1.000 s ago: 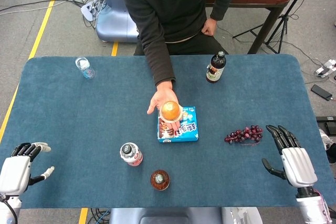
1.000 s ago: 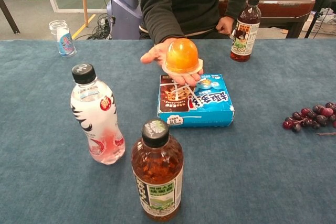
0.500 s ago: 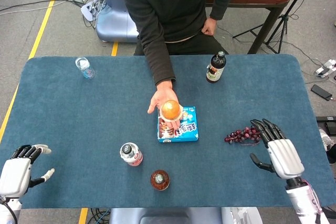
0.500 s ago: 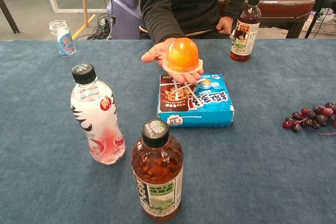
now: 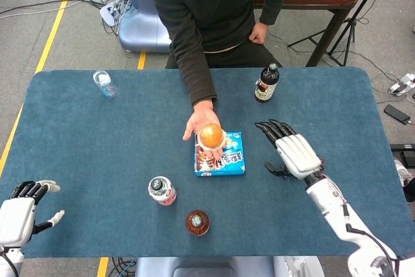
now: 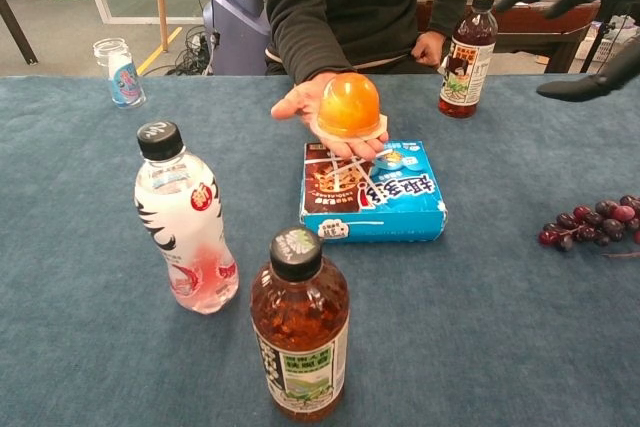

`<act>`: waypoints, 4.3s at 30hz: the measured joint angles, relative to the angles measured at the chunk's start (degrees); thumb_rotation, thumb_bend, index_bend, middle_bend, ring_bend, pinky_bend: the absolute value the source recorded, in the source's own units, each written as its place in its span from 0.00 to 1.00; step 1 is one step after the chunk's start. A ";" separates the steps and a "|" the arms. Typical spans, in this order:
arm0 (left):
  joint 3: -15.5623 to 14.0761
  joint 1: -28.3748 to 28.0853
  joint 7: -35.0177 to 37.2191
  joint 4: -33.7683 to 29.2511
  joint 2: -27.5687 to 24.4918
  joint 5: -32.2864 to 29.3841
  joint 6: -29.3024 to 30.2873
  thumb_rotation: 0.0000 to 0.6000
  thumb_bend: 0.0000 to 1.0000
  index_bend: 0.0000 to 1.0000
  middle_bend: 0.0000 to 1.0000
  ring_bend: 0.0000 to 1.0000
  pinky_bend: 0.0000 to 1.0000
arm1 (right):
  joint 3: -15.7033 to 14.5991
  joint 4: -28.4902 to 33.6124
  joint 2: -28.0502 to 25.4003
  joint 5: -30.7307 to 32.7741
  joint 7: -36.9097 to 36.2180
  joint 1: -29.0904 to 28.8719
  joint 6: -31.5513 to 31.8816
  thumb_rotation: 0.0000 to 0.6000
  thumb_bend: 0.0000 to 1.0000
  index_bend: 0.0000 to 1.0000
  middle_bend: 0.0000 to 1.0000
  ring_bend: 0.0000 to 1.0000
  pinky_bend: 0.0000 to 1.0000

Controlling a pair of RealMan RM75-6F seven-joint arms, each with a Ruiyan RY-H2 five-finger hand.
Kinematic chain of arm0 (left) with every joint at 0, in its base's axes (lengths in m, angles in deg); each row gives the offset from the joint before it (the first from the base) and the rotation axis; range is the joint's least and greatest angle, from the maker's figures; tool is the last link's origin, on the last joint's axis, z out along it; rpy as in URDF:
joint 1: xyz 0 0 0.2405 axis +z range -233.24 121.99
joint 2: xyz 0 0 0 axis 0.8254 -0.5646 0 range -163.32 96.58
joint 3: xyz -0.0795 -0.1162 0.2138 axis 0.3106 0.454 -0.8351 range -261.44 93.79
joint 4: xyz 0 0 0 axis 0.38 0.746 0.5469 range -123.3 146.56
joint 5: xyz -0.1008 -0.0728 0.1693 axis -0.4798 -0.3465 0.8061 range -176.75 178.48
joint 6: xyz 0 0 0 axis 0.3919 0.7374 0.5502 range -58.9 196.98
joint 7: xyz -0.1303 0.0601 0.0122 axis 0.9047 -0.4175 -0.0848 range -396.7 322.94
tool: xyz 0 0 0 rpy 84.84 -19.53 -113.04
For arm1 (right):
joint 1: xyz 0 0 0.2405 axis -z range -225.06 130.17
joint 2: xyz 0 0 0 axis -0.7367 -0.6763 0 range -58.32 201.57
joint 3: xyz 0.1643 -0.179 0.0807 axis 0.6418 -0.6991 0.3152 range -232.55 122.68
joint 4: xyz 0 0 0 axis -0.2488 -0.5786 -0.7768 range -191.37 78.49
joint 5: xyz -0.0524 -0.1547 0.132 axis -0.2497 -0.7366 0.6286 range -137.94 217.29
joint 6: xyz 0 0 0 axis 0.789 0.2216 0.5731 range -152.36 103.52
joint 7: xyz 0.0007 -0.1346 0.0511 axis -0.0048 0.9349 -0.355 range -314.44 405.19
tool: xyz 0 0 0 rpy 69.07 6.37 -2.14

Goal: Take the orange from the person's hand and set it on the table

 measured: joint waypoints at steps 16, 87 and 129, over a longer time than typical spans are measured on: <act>-0.39 0.98 -0.15 -0.11 -0.22 0.10 0.84 1.00 0.17 0.40 0.34 0.29 0.18 | 3.33 -14.87 13.31 27.81 11.35 -24.17 -9.12 1.00 0.20 0.05 0.10 0.00 0.11; -0.62 1.75 0.97 1.69 0.52 0.17 0.46 1.00 0.17 0.40 0.34 0.29 0.18 | -9.54 -27.44 16.10 18.47 -1.38 -14.74 -4.71 1.00 0.49 0.53 0.35 0.27 0.57; 0.59 0.56 -0.84 1.29 1.60 -0.44 -0.31 1.00 0.17 0.40 0.34 0.29 0.18 | -20.51 -8.71 0.98 -13.10 -6.34 20.71 36.68 1.00 0.45 0.13 0.16 0.01 0.25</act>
